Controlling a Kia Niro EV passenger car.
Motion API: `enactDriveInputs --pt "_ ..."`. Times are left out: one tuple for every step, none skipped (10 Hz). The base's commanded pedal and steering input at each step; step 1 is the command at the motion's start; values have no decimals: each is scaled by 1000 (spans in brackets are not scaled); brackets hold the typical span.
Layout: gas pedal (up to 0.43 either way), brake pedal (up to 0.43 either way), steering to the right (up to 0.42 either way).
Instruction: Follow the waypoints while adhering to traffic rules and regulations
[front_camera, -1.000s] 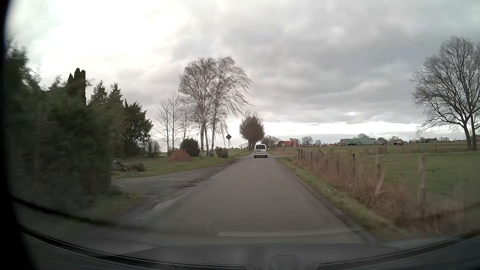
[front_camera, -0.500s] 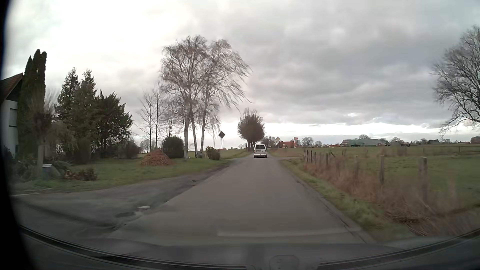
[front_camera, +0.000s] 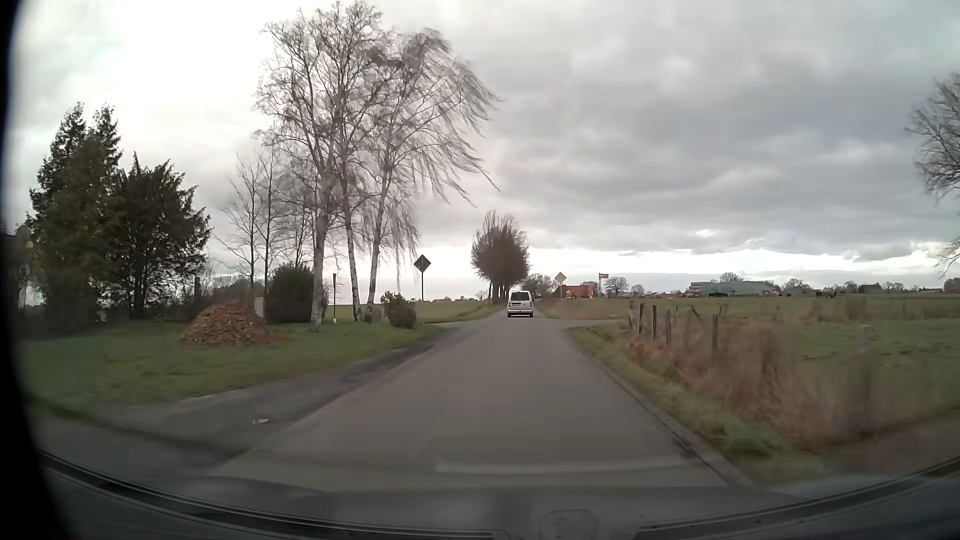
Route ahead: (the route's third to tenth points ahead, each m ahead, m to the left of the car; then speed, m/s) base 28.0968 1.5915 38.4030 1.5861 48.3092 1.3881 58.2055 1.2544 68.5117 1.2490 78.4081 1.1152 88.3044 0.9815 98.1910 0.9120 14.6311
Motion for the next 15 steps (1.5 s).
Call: enactDriveInputs --pt "189 0 3" --pt "197 0 3" --pt "197 0 3" --pt "197 0 3" --pt "197 0 3" --pt "197 0 3" --pt "197 0 3" --pt "197 0 3" --pt "197 0 3" --pt "197 0 3" --pt "197 0 3" --pt "197 0 3" --pt "209 0 3" --pt "220 0 3" --pt "228 0 3"
